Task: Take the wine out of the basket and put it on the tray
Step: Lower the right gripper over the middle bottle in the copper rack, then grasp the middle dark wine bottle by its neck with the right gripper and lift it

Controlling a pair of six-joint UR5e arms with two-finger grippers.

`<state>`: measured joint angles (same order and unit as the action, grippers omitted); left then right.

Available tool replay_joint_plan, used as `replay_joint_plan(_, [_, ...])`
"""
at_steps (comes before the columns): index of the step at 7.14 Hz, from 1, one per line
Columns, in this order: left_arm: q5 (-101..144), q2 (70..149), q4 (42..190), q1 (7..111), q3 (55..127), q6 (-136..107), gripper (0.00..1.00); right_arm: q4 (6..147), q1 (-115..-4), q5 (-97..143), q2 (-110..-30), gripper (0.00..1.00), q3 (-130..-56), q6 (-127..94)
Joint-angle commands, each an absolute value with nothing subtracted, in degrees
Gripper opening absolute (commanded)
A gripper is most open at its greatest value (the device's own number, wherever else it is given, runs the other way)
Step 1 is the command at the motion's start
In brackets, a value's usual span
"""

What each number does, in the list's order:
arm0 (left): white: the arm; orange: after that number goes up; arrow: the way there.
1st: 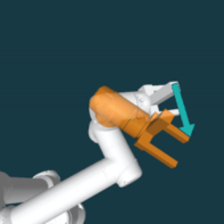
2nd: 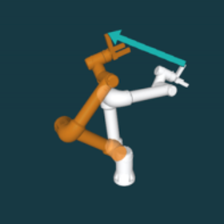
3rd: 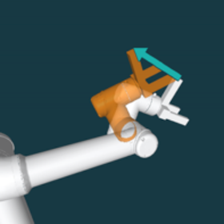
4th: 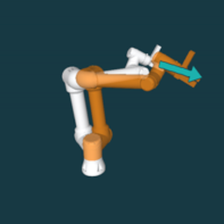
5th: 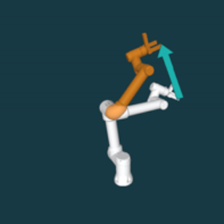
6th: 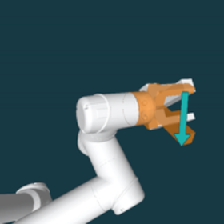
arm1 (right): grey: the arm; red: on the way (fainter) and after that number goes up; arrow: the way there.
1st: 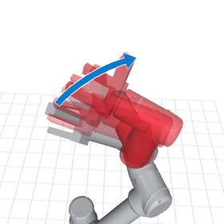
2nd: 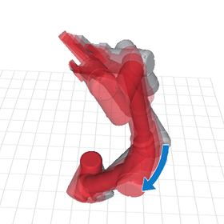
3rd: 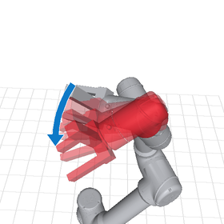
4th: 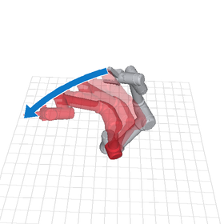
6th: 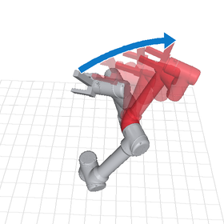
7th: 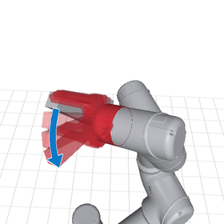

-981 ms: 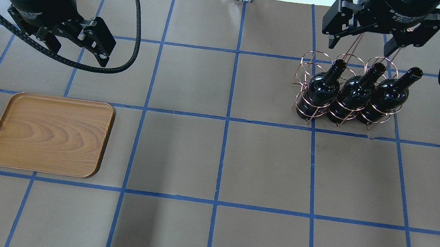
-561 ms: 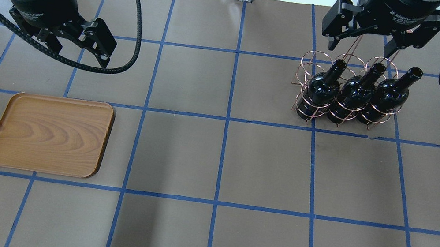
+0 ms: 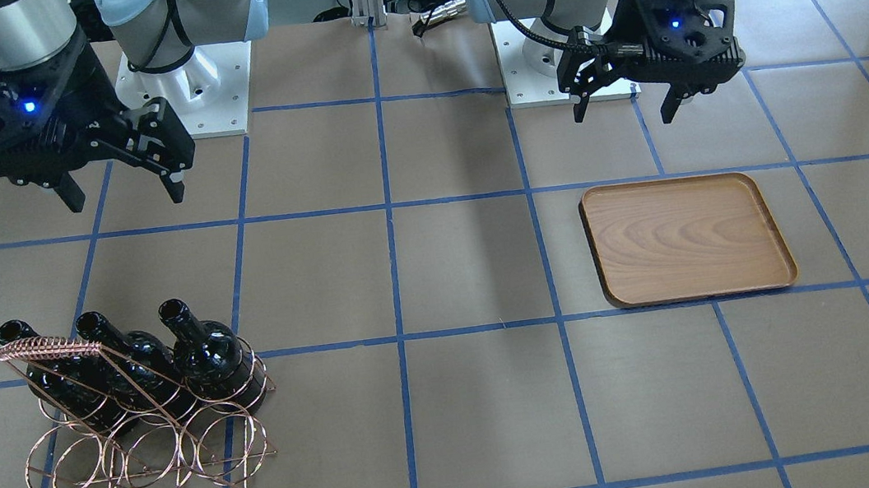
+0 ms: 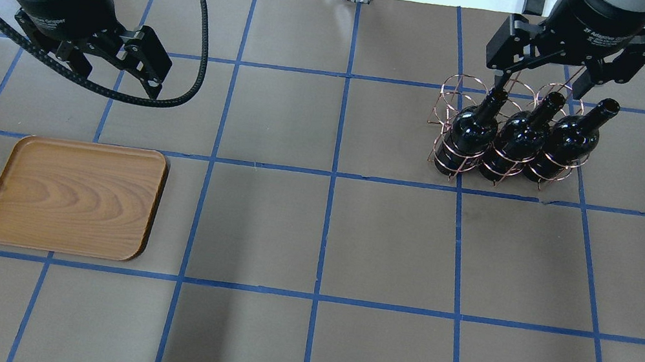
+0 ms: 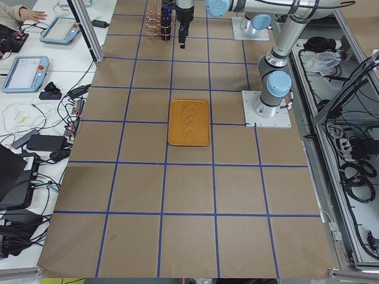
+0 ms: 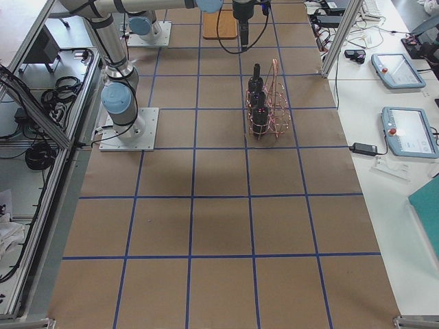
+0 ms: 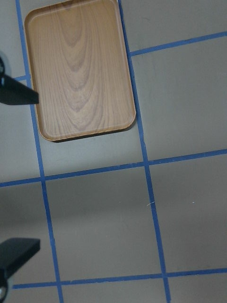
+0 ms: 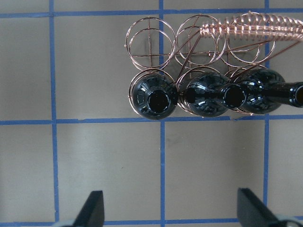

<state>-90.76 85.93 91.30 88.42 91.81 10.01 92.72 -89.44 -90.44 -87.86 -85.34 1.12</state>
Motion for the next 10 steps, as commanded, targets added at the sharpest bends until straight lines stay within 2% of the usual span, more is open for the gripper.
replay_joint_plan(1, [-90.7, 86.0, 91.0, 88.4, 92.1, 10.2, 1.00, 93.3, -84.9, -90.1, -84.5, 0.87, -85.4, 7.1])
replay_joint_plan(5, [-90.9, 86.0, 91.1, 88.3, 92.3, 10.3, 1.00, 100.2, -83.1, -90.0, -80.7, 0.81, -89.3, 11.4])
replay_joint_plan(10, [-90.7, 85.9, 90.9, 88.4, 92.5, 10.3, 1.00, 104.9, -83.1, -90.4, -76.6, 0.79, -88.8, 10.5])
